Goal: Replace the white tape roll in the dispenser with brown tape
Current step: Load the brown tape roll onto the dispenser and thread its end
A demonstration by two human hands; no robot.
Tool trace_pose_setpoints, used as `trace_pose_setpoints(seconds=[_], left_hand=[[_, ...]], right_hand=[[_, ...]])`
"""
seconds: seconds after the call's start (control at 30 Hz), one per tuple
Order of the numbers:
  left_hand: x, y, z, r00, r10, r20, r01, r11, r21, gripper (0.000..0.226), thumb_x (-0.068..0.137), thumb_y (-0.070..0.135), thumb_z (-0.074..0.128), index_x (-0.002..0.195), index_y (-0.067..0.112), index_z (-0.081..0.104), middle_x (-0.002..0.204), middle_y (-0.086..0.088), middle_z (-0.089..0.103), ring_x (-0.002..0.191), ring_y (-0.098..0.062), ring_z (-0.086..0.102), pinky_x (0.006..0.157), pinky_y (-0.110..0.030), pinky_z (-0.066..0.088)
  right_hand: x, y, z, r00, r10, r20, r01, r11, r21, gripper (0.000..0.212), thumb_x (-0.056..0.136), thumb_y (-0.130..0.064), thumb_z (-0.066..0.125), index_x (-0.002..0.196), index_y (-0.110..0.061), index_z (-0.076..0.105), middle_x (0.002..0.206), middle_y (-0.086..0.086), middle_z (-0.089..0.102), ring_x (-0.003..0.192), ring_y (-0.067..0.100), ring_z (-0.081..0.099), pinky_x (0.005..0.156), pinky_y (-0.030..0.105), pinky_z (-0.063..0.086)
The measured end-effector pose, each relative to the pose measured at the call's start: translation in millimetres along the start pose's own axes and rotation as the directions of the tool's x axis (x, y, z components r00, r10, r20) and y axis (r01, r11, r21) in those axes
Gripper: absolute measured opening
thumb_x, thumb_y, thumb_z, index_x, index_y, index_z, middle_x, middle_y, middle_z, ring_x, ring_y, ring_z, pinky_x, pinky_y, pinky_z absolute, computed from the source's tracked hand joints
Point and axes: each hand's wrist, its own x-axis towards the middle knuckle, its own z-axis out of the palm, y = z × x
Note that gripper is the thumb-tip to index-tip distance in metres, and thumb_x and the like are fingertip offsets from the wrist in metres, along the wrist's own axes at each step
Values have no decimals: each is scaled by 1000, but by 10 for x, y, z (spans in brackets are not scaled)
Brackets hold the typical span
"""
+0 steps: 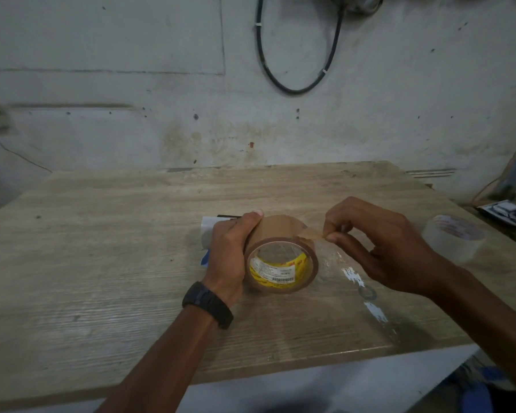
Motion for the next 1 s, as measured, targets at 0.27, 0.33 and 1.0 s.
trace_pose_setpoints(seconds=[0.27,0.33,1.0], left_hand=[[-16,10,-15,999,35,39,-31,996,-88,32,84,28,66,53,20,66,50,4,58,47,-12,57,49,-24,48],[-24,8,-16,996,73,53,-68,993,-98,35,85,27,66,51,20,65,48,6,56,44,-10,55,47,-23,47],[-53,17,5,989,134,70,-124,984,-128,37,84,29,66,49,22,58,45,9,48,41,-7,48,44,-20,42]], right_hand=[[-8,-15,11,1000,-5,-30,7,998,60,18,96,5,46,86,1,60,86,5,57,71,16,58,68,17,45],[19,-18,18,998,-6,-69,12,996,87,20,90,17,48,85,3,61,87,8,56,73,14,57,71,12,45],[-31,238,324,951,241,-193,-69,774,629,33,96,25,32,88,1,52,88,0,51,73,0,61,59,19,55]])
